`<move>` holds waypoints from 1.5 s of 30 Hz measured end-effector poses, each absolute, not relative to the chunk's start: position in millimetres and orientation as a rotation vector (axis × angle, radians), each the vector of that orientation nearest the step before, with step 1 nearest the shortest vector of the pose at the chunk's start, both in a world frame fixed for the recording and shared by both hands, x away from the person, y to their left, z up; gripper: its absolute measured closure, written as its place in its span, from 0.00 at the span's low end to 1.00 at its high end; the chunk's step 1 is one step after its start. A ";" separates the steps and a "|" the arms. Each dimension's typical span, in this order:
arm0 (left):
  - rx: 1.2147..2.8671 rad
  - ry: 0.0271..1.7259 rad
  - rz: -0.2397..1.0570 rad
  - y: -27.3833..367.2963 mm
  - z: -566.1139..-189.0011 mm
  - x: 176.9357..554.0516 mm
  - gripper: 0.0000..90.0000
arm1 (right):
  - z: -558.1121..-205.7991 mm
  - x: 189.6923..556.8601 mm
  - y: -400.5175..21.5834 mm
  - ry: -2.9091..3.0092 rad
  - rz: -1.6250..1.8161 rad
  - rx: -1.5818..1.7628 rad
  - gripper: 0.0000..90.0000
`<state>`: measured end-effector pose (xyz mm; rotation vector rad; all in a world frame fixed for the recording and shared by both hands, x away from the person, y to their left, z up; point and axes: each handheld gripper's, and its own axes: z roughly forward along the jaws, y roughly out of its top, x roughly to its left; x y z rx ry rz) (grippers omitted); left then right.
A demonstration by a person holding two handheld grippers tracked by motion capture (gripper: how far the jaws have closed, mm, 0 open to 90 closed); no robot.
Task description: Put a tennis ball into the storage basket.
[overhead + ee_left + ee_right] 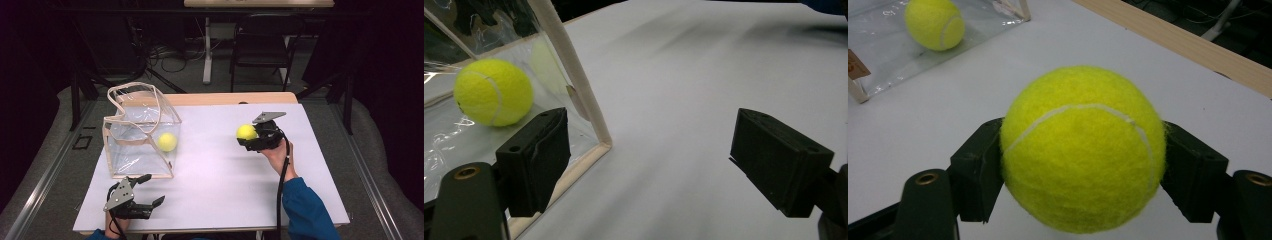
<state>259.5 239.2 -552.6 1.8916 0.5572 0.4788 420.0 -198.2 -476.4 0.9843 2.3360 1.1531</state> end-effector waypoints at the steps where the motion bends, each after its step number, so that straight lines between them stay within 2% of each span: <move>1: 1.892 0.558 0.479 239.2 -552.6 259.4 0.18 | -476.2 419.8 -197.2 2.338 1.153 0.983 0.29; 45: 1.891 0.560 0.483 239.4 -552.0 258.5 0.18 | -459.8 416.7 -159.4 2.368 1.236 0.873 0.29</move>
